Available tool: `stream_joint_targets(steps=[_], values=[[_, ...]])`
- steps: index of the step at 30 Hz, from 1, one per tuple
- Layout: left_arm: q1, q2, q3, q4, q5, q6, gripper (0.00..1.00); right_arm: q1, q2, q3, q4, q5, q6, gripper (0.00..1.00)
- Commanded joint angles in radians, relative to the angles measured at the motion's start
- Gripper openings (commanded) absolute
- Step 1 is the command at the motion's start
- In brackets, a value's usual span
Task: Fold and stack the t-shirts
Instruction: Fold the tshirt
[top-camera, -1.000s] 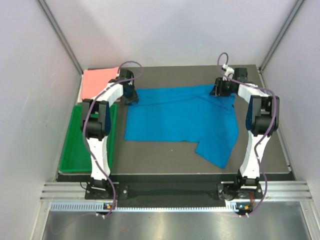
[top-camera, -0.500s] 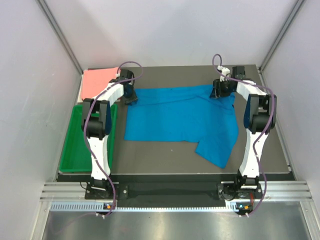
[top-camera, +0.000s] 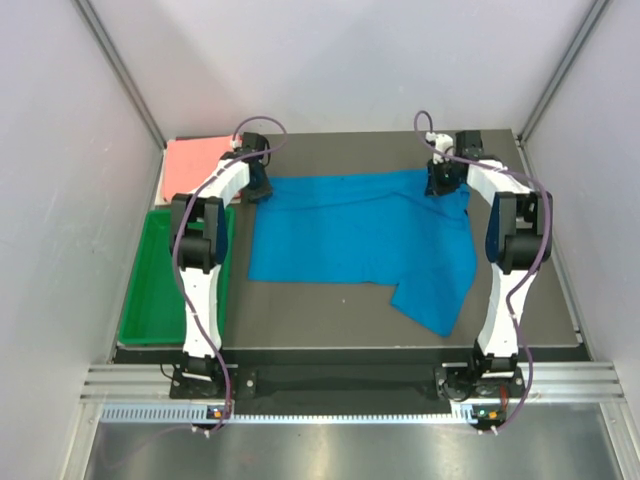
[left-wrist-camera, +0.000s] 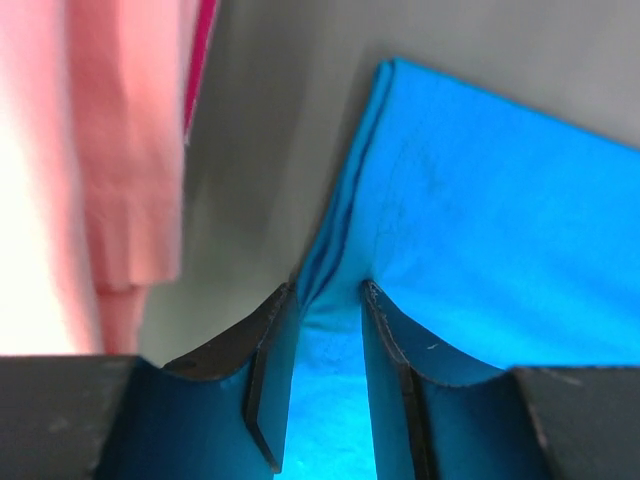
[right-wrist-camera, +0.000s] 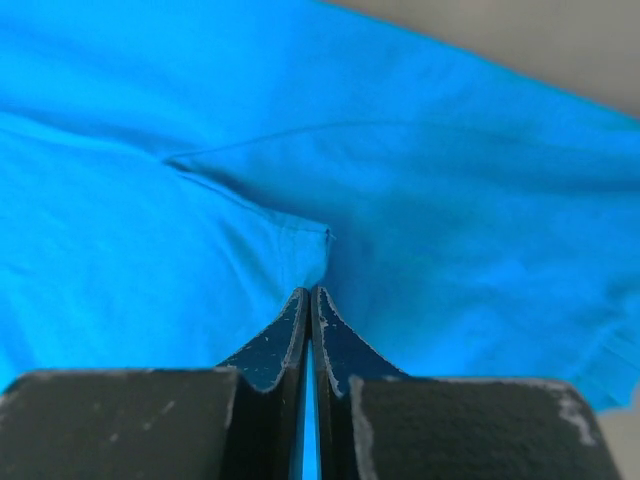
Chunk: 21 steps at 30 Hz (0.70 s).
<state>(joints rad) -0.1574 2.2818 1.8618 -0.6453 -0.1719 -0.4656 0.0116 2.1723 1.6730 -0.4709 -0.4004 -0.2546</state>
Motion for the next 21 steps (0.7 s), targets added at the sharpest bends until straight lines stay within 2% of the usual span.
stream_joint_targets(steps=[1,11,21], values=[[0.016,0.035,0.046,-0.053,-0.063,0.019,0.38,0.044,-0.152,-0.013,0.002,0.113,-0.043,0.0],[0.025,0.051,0.05,-0.054,-0.057,0.01,0.39,0.161,-0.276,-0.186,-0.035,0.231,-0.064,0.0],[0.03,0.061,0.048,-0.074,-0.086,0.018,0.38,0.264,-0.33,-0.355,0.034,0.394,-0.037,0.0]])
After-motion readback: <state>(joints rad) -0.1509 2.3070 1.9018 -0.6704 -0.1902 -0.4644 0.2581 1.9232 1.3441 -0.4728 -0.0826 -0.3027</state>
